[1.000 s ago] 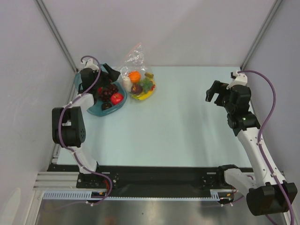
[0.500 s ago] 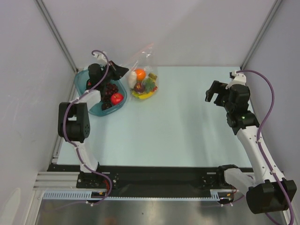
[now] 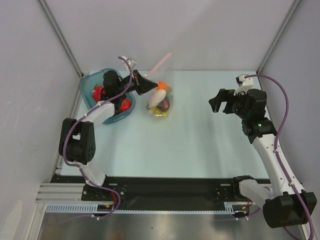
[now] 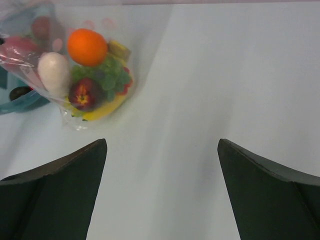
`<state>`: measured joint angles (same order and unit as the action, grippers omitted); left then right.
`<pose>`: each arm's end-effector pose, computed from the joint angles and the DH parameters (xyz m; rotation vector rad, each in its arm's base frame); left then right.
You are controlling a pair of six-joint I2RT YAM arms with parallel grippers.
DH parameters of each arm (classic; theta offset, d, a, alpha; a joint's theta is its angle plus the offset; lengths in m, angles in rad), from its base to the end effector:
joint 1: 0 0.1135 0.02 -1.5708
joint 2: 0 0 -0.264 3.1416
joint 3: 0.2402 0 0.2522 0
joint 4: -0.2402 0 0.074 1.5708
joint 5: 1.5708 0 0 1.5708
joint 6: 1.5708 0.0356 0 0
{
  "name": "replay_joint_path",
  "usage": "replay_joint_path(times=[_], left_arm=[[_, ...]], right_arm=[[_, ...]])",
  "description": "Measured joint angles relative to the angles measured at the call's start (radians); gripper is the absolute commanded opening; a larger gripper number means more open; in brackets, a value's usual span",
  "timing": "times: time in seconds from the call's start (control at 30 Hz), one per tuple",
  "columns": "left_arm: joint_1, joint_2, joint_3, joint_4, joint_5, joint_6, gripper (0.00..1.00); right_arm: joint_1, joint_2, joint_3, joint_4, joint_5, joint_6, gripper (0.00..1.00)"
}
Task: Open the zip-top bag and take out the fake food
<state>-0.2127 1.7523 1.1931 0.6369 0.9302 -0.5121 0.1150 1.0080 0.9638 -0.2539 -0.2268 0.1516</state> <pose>0.3870 -0.1128 0.3015 0.5670 1.5665 -1.2483 0.2280 0.0344 0.3540 -0.1233 1.8758 0.3954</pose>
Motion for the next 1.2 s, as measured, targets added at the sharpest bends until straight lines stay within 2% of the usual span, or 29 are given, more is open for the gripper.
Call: replay_joint_path(times=[0.27, 0.47, 0.67, 0.9, 1.2], left_arm=[[-0.056, -0.263, -0.113, -0.191, 0.117, 0.188, 0.0], [-0.087, -0.462, -0.228, -0.349, 0.169, 0.305, 0.0], [-0.113, -0.595, -0.299, -0.505, 0.172, 0.398, 0.0], [-0.158, -0.616, -0.302, -0.619, 0.161, 0.482, 0.0], [-0.184, -0.616, -0.297, -0.708, 0.144, 0.549, 0.0]], right_arm=[[0.108, 0.101, 0.099, 0.03, -0.294, -0.104, 1.0], [0.145, 0.18, 0.173, 0.133, -0.574, -0.134, 1.0], [0.157, 0.367, 0.329, 0.294, -0.853, -0.089, 0.99], [0.158, 0.585, 0.377, 0.455, -1.054, 0.063, 0.98], [0.163, 0.772, 0.474, 0.558, -1.205, 0.195, 0.95]])
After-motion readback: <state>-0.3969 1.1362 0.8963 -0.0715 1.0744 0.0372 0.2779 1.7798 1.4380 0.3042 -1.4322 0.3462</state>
